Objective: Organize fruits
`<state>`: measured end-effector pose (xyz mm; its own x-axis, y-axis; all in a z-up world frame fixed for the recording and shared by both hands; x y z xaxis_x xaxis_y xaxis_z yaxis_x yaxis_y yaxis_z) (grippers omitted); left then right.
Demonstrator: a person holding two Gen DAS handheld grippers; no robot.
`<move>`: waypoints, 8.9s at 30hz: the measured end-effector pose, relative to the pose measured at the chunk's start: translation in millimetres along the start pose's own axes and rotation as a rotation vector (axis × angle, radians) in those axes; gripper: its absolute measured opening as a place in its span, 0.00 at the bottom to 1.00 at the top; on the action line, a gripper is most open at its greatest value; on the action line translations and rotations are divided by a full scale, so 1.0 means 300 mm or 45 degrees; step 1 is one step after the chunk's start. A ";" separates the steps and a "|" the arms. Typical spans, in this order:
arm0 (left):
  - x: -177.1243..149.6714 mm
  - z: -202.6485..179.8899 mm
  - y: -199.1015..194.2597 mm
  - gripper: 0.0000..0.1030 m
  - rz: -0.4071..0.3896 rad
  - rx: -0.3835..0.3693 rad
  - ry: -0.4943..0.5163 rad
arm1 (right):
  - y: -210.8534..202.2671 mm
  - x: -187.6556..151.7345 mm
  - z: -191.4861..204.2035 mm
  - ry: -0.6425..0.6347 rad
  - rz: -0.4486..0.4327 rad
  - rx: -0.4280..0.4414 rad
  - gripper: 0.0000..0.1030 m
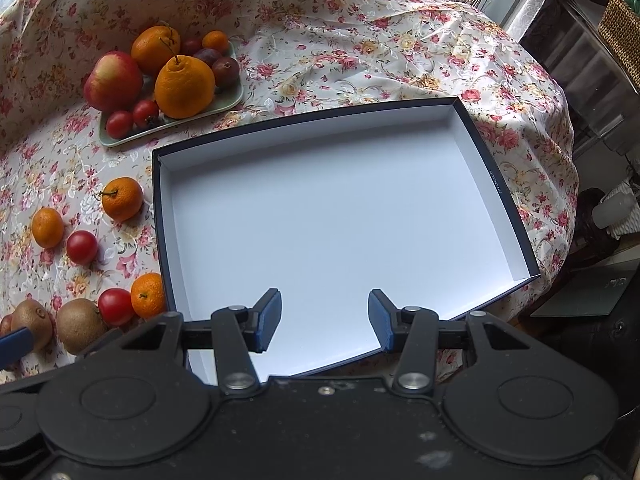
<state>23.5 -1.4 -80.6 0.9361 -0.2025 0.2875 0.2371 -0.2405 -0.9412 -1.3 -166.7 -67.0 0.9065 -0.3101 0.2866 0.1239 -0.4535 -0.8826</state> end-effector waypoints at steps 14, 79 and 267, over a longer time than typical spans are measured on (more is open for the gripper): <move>0.000 0.001 0.001 0.79 0.006 -0.018 -0.020 | -0.001 -0.003 0.007 -0.012 0.004 0.003 0.48; -0.002 0.667 -0.209 0.78 -0.219 0.132 -0.443 | -0.234 -0.032 0.494 -0.177 0.024 0.421 0.50; 0.232 0.019 0.090 0.43 -0.066 -0.152 -0.142 | 0.137 0.220 -0.015 0.383 0.182 0.157 0.39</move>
<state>96.5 -16.7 -86.9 0.9481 -0.0819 0.3072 0.2593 -0.3599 -0.8962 61.7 -209.5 -82.8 0.7609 -0.6037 0.2380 0.0690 -0.2894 -0.9547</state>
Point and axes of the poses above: each gripper's, at about its wrist camera, not at the fingertips, and y roughly the way its jaws point, z to its left, x to its top, the point moved 8 cm from there along y, roughly the way its jaws point, and after that the axes turned 14 degrees about -x, right-handed, at the moved point
